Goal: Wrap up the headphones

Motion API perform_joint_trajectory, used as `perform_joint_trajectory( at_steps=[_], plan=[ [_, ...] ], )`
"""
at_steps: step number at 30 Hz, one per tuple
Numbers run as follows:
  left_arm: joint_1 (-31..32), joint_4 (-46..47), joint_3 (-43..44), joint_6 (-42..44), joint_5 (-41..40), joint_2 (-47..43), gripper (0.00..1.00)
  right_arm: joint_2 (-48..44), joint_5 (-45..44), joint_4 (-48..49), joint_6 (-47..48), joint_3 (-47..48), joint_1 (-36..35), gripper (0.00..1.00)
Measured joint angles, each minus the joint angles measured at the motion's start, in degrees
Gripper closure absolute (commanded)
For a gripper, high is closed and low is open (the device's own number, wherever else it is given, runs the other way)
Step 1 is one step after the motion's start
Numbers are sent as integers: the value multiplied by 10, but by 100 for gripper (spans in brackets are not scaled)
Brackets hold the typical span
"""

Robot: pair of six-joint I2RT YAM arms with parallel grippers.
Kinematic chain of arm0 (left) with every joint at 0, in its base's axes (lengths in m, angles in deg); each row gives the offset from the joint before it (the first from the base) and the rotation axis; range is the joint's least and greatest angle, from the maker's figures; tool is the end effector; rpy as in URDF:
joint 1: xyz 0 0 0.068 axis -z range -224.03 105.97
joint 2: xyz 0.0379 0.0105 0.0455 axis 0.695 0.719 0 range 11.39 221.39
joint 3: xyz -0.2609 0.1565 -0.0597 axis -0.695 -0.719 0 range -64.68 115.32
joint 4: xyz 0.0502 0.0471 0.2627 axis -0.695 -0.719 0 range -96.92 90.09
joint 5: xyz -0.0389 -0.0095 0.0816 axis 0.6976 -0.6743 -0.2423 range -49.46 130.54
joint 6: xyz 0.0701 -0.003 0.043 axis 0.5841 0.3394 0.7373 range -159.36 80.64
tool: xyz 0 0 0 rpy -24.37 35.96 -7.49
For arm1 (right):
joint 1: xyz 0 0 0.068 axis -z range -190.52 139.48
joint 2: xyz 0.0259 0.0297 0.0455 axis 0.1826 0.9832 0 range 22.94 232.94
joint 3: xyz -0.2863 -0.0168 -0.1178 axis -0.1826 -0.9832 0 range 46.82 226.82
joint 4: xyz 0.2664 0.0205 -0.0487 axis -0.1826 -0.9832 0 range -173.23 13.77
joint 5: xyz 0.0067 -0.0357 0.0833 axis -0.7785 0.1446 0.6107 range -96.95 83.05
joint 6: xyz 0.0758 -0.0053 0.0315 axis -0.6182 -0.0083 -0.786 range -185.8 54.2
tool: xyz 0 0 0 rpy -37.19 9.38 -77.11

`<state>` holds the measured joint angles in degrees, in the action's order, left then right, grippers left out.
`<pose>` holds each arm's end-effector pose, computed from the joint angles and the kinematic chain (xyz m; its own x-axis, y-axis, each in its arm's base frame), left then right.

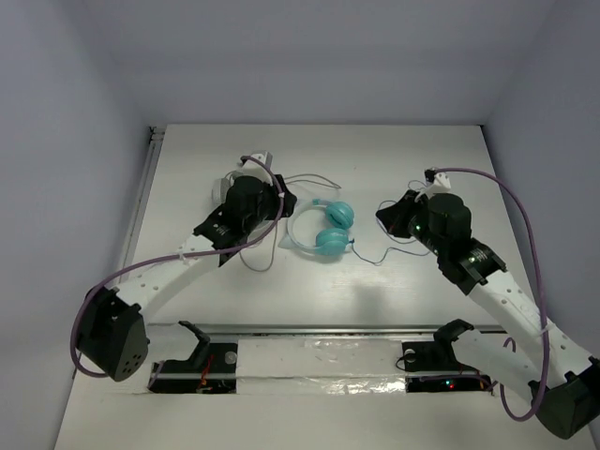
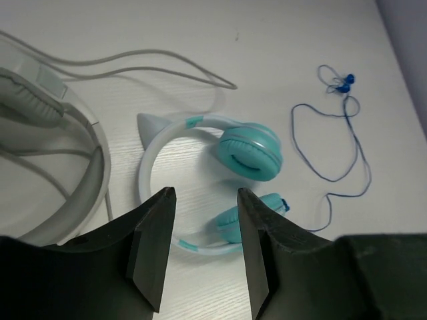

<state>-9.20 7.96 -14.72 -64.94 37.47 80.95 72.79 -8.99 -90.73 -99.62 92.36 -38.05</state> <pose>0.2632 -0.1784 0.3379 -0.3782 -0.2622 -0.8878 0.4035 0.8165 -0.4130 0.1984 0.1006 0.3383 -0.4780 0.3782 -0.7928 -0.1998 0.8321 0.5174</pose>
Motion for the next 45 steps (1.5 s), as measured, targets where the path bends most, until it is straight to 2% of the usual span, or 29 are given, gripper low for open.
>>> perform_joint_trajectory(
  at_steps=[2,3,4,6,7,19,21,22,24,31,45],
  plan=[
    [3,-5,3,3,-16,24,65,-3,-1,1,-1,-1,-1,100],
    [3,-6,3,5,-22,35,70,-5,-1,2,-1,-2,-2,100],
    [4,-7,3,6,-28,45,83,-8,-1,3,0,-3,-3,100],
    [4,-11,4,6,-37,60,99,-14,1,4,0,-4,-4,100],
    [4,-14,4,9,-43,68,100,-17,1,4,0,-4,-5,100],
    [8,-18,39,25,-112,156,100,-40,10,24,-1,-25,-7,100],
    [9,-23,53,31,-118,176,92,-40,10,25,-1,-25,-7,100],
    [9,-23,61,35,-120,187,81,-40,10,26,-1,-25,-7,100],
    [9,-24,75,41,-121,209,75,-40,10,28,-1,-26,-7,100],
    [9,-39,124,53,-126,295,66,-33,26,35,0,-27,-7,98],
    [9,-43,136,65,-114,369,61,-33,27,38,0,-33,-7,96]
  ],
)
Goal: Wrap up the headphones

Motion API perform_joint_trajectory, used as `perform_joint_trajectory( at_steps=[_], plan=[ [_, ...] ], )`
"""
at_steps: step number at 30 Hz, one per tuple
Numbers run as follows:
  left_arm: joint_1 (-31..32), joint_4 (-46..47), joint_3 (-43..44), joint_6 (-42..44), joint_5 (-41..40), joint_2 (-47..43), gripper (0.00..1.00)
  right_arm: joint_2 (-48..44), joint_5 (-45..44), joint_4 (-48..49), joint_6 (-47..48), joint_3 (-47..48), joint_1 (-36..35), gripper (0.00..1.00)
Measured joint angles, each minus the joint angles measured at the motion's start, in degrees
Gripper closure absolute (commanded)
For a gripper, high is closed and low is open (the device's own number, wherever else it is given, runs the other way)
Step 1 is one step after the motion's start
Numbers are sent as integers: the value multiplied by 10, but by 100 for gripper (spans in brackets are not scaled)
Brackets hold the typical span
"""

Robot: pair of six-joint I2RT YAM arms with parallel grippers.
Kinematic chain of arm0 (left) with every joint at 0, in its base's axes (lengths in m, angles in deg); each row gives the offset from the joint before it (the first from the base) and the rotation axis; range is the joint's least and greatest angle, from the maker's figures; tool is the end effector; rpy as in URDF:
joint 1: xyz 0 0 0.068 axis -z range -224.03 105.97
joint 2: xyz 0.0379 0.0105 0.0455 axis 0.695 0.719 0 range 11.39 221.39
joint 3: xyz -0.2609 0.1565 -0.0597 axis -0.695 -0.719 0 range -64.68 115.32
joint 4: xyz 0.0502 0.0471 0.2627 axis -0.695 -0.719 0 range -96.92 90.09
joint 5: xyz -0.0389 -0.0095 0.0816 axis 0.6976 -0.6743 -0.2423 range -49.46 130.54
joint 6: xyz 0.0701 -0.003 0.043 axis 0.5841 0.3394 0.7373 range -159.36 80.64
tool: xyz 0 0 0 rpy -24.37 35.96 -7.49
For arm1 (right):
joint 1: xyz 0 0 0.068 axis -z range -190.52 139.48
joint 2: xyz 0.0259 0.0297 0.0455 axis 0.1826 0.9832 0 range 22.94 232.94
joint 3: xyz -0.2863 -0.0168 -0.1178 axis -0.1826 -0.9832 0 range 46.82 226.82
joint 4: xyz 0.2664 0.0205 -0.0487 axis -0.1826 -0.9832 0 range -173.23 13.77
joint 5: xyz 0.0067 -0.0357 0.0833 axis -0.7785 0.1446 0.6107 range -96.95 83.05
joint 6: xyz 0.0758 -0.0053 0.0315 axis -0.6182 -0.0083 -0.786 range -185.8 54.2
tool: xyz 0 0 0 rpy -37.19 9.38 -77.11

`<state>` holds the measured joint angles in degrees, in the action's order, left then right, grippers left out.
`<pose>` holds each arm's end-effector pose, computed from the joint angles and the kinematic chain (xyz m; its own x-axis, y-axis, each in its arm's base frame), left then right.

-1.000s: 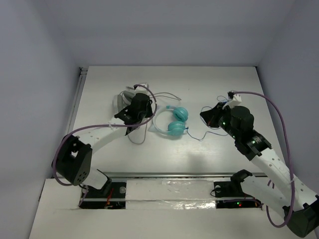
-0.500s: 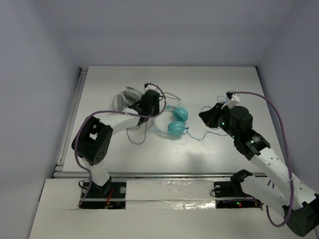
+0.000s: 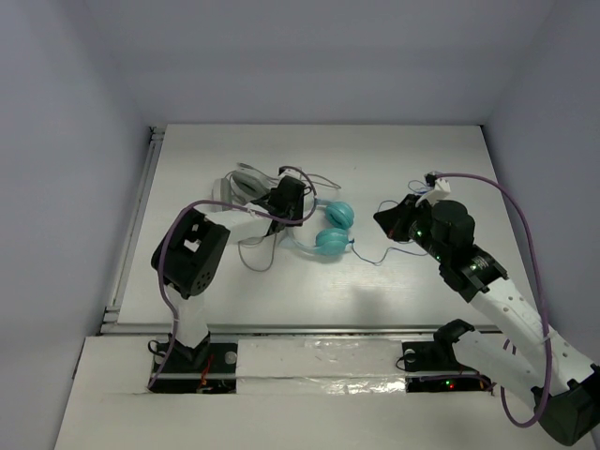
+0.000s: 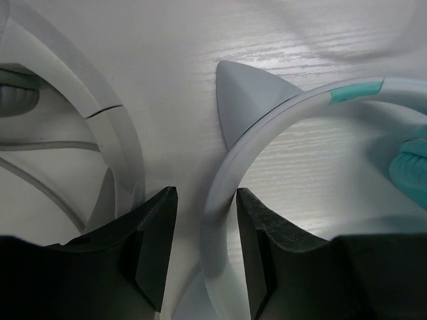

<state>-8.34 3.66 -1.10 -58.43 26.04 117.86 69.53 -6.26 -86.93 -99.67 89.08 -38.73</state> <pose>0.3717 -0.2449 0.1824 -0.6196 0.0554 -0.7830 0.2169 0.9708 -0.1029 0.1868 0.1012 0.3359 -0.4589 0.3863 -0.8002 -0.2736 0.7953 0.5409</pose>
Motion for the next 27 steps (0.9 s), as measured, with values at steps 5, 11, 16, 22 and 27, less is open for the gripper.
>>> perform_joint_trajectory(
  at_steps=[5,11,16,22,27],
  plan=[
    [2,3,4,7,3,22,60,0,0,7,0,0,0,96],
    [21,-9,28,18,-25,41,63,0,0,9,0,0,0,96],
    [26,-12,34,24,-42,47,100,-1,0,9,0,0,0,96],
    [28,-7,36,13,-30,42,100,-17,-11,10,0,0,0,96],
    [28,-87,68,19,1,-3,100,-29,32,40,2,-16,0,88]
  ],
)
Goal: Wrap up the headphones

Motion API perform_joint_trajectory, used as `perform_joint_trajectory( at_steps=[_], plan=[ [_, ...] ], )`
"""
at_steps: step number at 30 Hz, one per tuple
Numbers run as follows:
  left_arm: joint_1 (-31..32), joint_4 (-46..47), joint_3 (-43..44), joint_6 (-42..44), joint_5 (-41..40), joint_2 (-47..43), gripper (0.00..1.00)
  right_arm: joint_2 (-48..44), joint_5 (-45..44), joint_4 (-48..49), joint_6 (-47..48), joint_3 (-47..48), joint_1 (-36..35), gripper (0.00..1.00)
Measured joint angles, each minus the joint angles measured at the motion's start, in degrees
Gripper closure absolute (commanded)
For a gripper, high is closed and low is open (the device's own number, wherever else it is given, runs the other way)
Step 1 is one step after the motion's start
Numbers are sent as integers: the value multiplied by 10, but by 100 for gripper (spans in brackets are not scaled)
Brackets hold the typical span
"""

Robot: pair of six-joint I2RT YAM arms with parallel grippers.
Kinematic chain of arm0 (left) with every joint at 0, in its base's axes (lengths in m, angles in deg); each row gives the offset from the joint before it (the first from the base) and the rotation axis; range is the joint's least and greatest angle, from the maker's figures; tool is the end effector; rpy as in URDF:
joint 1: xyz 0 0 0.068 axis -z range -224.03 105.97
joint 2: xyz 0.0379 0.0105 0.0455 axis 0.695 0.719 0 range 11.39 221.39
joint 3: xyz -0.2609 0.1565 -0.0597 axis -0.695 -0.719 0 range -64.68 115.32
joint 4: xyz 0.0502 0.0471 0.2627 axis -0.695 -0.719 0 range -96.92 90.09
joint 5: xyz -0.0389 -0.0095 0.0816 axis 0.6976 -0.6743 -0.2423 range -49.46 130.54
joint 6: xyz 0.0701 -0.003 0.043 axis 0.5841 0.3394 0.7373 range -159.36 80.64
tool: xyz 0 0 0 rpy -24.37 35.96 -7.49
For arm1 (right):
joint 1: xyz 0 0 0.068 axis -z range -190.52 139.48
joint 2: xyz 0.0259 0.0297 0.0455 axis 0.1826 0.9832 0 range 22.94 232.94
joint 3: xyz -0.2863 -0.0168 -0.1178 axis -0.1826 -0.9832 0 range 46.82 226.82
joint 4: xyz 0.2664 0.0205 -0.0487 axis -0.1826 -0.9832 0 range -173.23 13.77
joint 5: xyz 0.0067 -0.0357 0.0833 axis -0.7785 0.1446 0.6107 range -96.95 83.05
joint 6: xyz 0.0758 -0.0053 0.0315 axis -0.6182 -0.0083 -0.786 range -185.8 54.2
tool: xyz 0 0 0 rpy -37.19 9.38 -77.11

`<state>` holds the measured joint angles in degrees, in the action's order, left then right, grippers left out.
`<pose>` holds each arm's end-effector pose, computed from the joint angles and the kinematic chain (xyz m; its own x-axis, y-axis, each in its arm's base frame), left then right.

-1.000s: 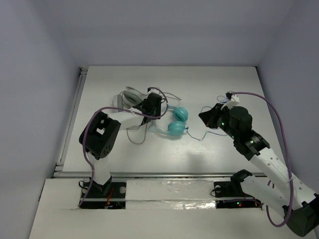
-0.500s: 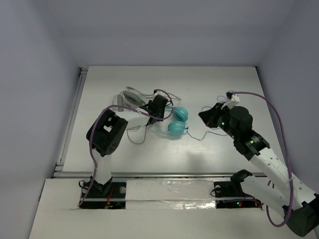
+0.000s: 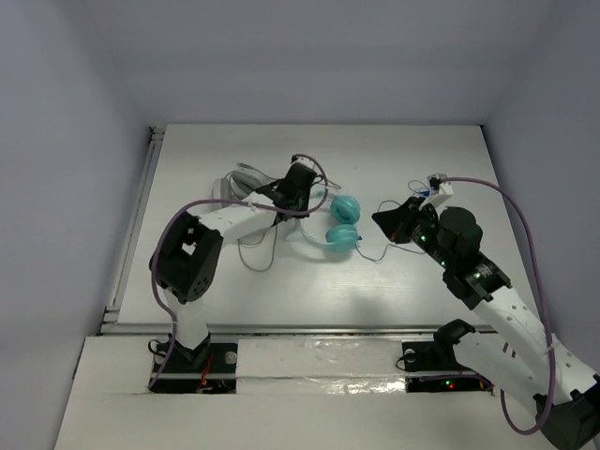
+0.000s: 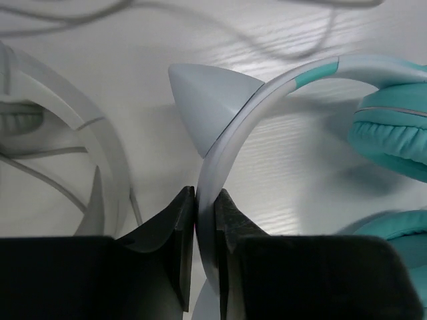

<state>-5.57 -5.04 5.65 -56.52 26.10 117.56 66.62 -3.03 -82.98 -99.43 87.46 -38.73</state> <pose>0.3673 -0.2689 0.2087 -0.6248 0.1312 -0.7697 0.2831 0.9568 -0.0666 0.1768 0.1004 0.3439 -0.4188 0.4024 -0.8141 -0.3592 0.7500 0.5555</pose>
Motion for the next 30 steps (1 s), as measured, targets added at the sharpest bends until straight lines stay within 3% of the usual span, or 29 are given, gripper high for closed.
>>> perform_joint_trajectory(
  at_steps=[4,7,8,11,14,17,18,20,22,24,26,30],
  plan=[
    [1,-101,106,26,30,-27,100,-9,44,14,7,-13,0,80],
    [0,-144,208,43,55,-44,100,-4,76,30,13,-13,0,65],
    [-1,-156,240,49,63,-52,100,-4,84,35,16,-13,0,56],
    [-8,-193,320,66,85,-80,100,-6,95,44,24,-11,0,39],
    [-25,-216,365,77,106,-109,100,-12,94,45,37,-1,0,30],
    [-57,-231,375,79,146,-134,100,-24,84,46,45,11,0,30],
    [-70,-239,378,79,159,-139,100,-28,80,46,47,14,0,34],
    [-88,-256,387,79,179,-140,100,-34,71,46,54,19,0,52],
    [-103,-272,397,79,188,-140,100,-40,68,45,58,20,0,53],
    [-110,-282,406,79,202,-140,100,-43,69,42,59,20,0,48],
    [-116,-284,413,78,223,-140,100,-46,69,41,59,20,0,34],
    [-123,-289,438,72,260,-140,100,-60,43,38,64,16,0,25]
  ],
)
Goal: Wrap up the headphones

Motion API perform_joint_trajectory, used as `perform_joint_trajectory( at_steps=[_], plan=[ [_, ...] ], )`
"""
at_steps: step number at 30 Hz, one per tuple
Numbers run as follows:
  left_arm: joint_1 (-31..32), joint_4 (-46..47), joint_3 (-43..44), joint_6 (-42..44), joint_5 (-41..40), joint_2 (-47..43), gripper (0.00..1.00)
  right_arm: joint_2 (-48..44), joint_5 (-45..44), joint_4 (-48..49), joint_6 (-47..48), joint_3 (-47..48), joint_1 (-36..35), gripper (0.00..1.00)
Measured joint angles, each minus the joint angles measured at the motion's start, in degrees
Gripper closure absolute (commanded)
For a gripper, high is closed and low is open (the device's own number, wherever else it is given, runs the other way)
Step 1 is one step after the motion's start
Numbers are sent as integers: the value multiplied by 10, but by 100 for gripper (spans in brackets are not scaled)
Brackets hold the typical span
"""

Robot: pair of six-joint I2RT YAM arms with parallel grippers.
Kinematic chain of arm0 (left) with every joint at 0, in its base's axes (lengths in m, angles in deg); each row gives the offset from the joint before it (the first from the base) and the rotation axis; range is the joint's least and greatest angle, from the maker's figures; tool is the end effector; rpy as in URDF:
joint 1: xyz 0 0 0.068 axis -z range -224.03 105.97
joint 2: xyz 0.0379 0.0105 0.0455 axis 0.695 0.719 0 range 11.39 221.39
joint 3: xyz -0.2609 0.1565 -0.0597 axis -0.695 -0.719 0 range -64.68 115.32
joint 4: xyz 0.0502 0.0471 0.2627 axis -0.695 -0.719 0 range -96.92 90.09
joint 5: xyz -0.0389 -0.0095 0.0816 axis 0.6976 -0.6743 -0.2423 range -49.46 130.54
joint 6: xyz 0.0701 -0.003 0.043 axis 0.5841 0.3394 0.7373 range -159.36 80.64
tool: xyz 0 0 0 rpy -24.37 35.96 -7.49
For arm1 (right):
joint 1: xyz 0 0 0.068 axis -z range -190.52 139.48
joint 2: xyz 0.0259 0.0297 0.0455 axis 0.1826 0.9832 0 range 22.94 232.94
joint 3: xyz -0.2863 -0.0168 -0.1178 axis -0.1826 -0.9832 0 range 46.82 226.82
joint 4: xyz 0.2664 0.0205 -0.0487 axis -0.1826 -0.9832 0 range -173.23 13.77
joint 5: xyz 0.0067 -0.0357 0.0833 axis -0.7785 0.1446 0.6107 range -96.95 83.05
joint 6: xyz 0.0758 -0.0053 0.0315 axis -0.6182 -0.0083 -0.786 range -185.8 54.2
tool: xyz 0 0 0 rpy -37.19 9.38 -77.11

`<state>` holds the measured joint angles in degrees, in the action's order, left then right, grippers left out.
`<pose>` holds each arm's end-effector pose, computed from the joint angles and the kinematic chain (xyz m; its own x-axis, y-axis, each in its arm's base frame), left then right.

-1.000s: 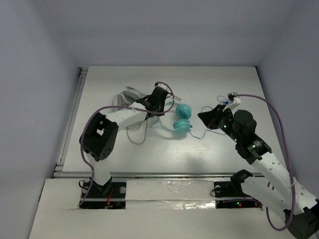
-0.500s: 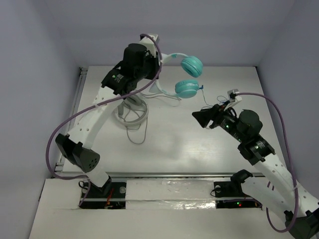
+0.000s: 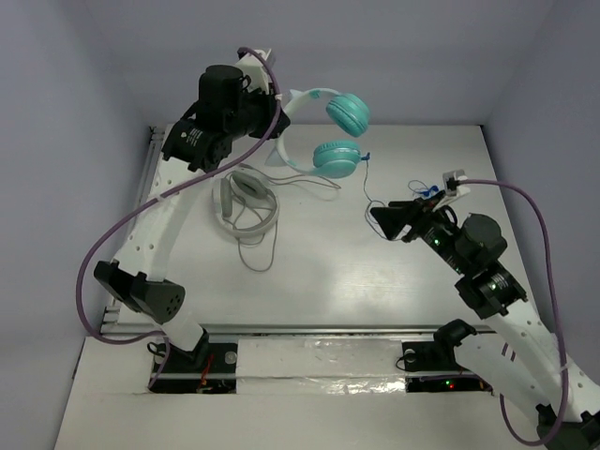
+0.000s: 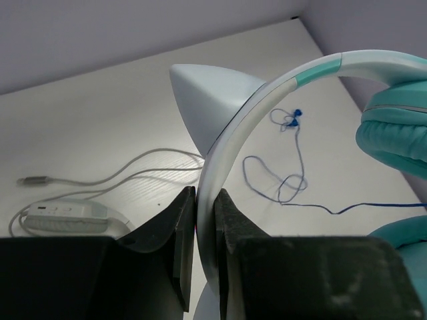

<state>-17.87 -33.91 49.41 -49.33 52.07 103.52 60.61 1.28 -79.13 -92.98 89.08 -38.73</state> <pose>0.3410 -0.1835 0.5368 -0.2896 -0.0469 -0.9560 0.5658 0.7972 -0.2105 0.1500 0.0921 0.3828 -0.2481 0.3799 -0.8911 -0.5403 0.7093 0.4528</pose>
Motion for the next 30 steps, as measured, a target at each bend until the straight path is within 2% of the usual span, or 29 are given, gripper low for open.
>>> perform_joint_trajectory(
  at_steps=[2,6,13,22,29,30],
  plan=[
    [-5,0,16,-5,25,-1,100,-30,-12,1,0,-11,0,21],
    [-15,8,30,-14,58,-16,100,-57,-17,12,8,-10,0,21],
    [-36,18,39,-31,121,-40,100,25,-46,47,28,-19,0,21],
    [-54,45,64,-59,174,-40,100,122,55,154,51,-60,0,27],
    [-58,63,64,-79,189,-40,100,181,66,224,45,-87,0,31],
    [-59,66,64,-82,192,-40,100,196,66,245,43,-90,0,35]
  ],
)
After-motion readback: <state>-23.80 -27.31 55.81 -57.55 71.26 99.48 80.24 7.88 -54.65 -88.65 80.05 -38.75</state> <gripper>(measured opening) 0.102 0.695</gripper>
